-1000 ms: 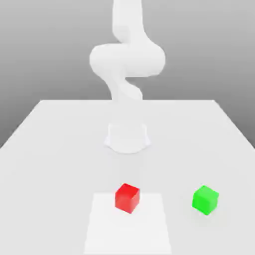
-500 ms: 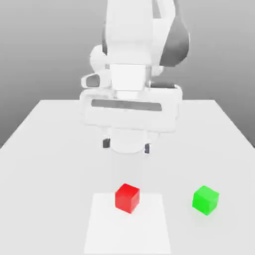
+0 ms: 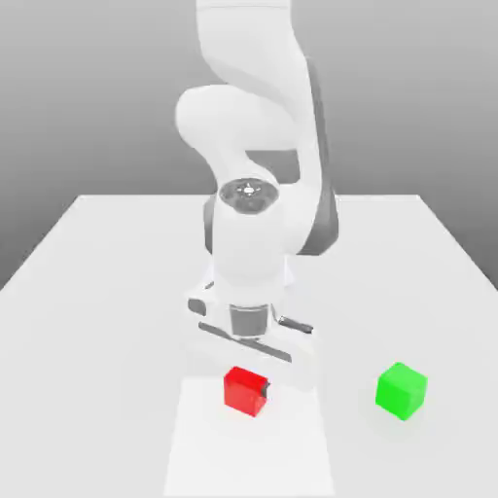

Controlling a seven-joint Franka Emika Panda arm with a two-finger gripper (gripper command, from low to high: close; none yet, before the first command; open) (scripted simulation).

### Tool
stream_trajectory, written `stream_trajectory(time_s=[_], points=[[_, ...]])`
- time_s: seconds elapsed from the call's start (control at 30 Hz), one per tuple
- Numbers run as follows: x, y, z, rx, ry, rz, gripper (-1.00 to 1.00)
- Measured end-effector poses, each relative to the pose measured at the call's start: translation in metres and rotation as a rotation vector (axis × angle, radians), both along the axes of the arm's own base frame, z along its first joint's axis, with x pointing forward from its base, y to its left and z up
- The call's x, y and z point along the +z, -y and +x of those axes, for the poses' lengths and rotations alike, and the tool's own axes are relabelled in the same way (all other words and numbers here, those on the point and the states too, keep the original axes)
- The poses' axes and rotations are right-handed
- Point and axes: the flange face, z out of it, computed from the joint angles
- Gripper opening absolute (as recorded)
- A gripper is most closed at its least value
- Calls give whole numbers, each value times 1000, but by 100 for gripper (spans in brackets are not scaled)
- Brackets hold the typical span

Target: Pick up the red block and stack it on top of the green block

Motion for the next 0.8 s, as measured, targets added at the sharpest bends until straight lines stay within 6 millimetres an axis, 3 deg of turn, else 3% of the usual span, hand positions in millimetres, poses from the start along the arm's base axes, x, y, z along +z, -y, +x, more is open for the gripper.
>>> stream_trajectory(time_s=[0.1, 0.33, 0.57, 0.8], points=[[6, 0, 1, 0, -1, 0, -100], [60, -7, 1, 41, -1, -1, -100], [76, -83, 11, 532, -1, 0, -100], [91, -170, 3, 1066, -2, -1, -100]])
